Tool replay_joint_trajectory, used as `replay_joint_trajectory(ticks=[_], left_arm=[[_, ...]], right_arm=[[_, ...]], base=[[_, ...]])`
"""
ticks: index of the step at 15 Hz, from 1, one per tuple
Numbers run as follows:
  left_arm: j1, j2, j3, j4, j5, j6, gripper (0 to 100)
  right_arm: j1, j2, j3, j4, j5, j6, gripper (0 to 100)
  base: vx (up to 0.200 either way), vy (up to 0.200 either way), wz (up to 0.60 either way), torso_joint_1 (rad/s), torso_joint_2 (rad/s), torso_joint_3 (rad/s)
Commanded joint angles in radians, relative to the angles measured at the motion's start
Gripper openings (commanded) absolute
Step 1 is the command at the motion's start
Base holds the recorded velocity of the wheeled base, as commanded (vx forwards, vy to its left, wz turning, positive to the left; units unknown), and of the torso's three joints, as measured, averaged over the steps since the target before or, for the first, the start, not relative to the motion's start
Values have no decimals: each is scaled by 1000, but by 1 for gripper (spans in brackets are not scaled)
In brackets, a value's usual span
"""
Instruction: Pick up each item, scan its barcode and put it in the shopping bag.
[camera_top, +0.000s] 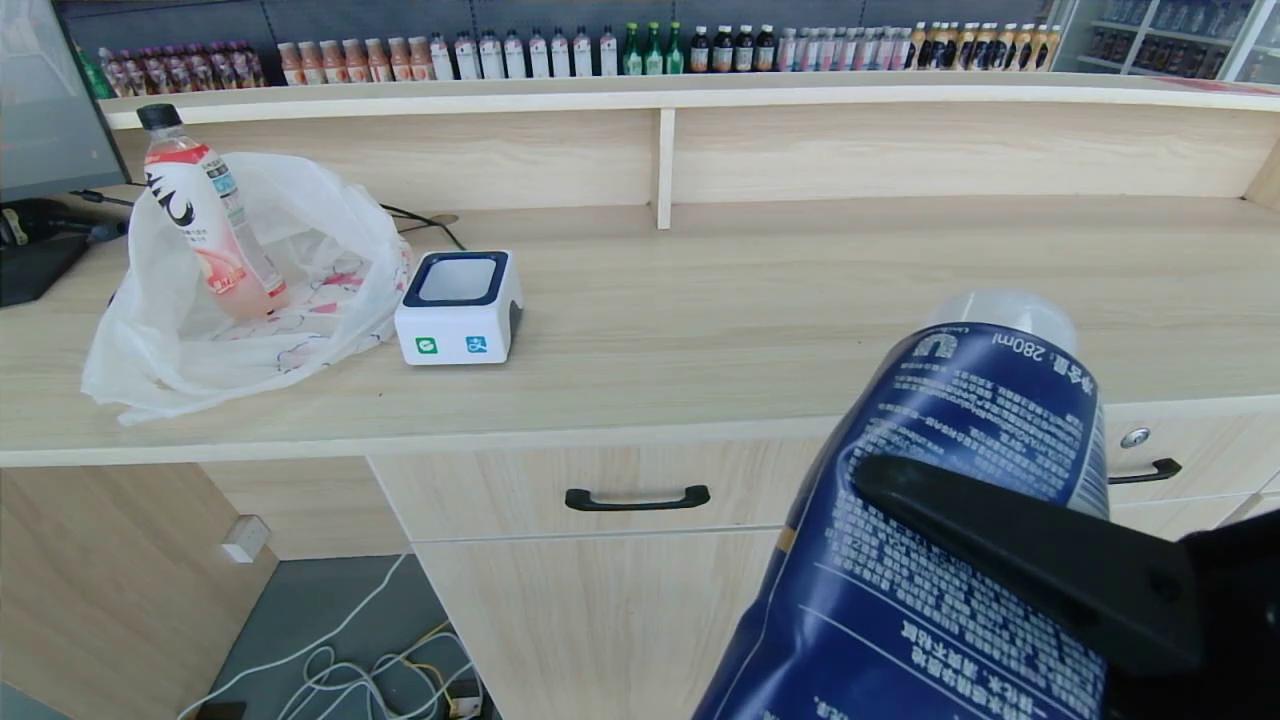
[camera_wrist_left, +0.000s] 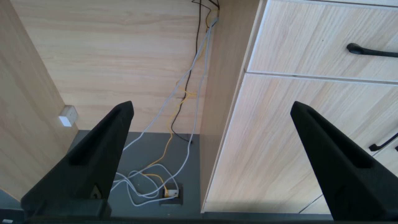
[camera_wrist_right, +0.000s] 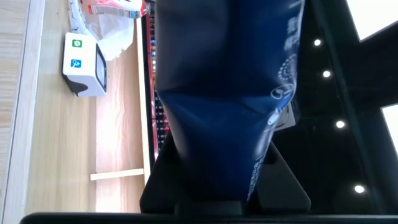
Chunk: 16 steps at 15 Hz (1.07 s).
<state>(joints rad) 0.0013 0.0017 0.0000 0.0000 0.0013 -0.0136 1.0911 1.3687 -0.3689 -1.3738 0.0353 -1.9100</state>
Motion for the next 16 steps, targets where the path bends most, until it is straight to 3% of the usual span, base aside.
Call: replay_joint_trajectory(ticks=[1, 16], left_arm=[[0, 0, 0, 0, 0, 0, 100], [0, 1, 0, 0, 0, 0, 100]], right_arm=[[10, -2, -1, -2, 1, -7, 0], [13, 13, -15, -25, 0, -29, 0]], base=[[0, 0, 0, 0, 0, 0], [0, 0, 0, 0, 0, 0]])
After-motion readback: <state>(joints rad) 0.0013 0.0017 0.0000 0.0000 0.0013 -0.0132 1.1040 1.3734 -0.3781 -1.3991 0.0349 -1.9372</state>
